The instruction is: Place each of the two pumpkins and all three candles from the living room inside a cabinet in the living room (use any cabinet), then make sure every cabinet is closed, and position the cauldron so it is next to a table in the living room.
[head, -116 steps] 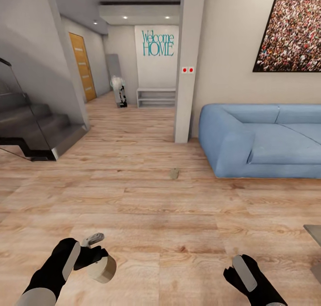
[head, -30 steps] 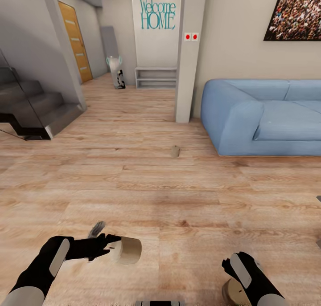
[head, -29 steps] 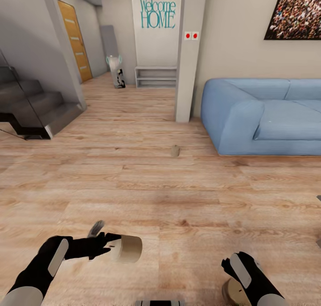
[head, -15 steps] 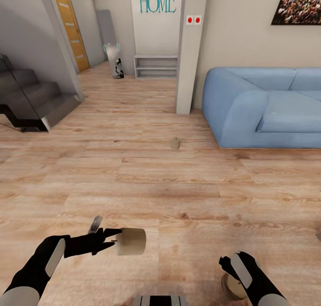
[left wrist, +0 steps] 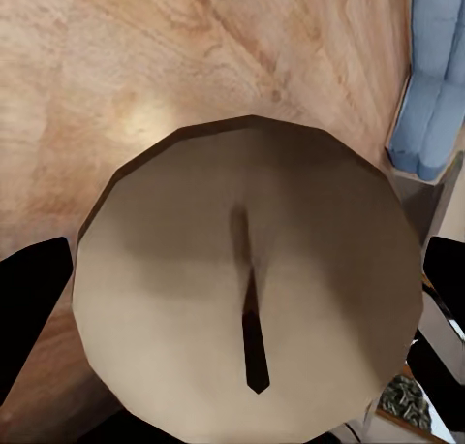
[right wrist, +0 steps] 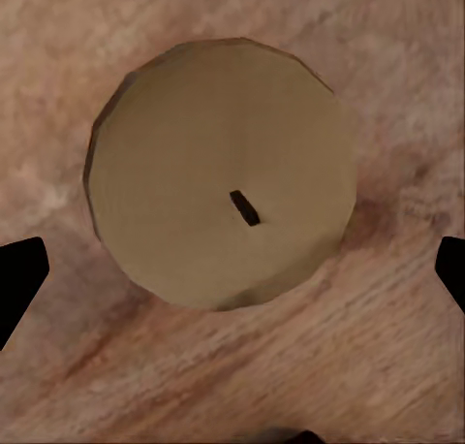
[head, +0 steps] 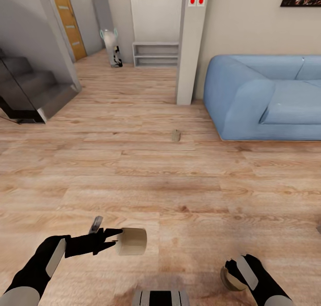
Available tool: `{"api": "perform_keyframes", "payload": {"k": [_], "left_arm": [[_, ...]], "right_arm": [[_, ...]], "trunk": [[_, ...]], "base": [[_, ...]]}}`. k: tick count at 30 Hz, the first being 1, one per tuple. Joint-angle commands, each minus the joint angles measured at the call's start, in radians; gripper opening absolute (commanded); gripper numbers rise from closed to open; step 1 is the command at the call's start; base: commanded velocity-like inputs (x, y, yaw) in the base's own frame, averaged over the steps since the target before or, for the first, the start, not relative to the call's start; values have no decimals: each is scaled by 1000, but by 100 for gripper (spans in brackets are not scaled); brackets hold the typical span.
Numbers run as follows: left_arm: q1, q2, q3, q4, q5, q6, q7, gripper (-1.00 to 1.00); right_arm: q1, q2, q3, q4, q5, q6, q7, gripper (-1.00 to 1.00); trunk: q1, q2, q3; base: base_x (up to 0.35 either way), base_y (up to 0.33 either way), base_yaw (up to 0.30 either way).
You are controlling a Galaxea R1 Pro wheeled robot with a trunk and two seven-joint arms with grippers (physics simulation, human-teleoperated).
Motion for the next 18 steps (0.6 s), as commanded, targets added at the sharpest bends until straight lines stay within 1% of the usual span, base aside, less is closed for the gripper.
{"api": "perform_keyframes", "payload": {"k": [1,3,6,18], "left_arm": [[0,0,0,0,2,1,0,-100],[0,0,-1,0,2,1,0,-100],[0,-1,-1,0,2,1,0,-100],[0,-1,-1,0,2,1,-1,-100]], "right_arm": [[0,-2,0,3,0,-3,0,100],[0,-7,-2,11,-1,-26,0,100],[0,-11,-2,14,-1,-36,0,100],[0,-13,-2,16,1,-43,0,100]], "trunk": [[0,0,-4],[1,-1,-12],[3,-1,-23],[3,-1,-23]], "base": [[0,0,0],[0,0,0],[0,0,0],[0,0,0]]}}
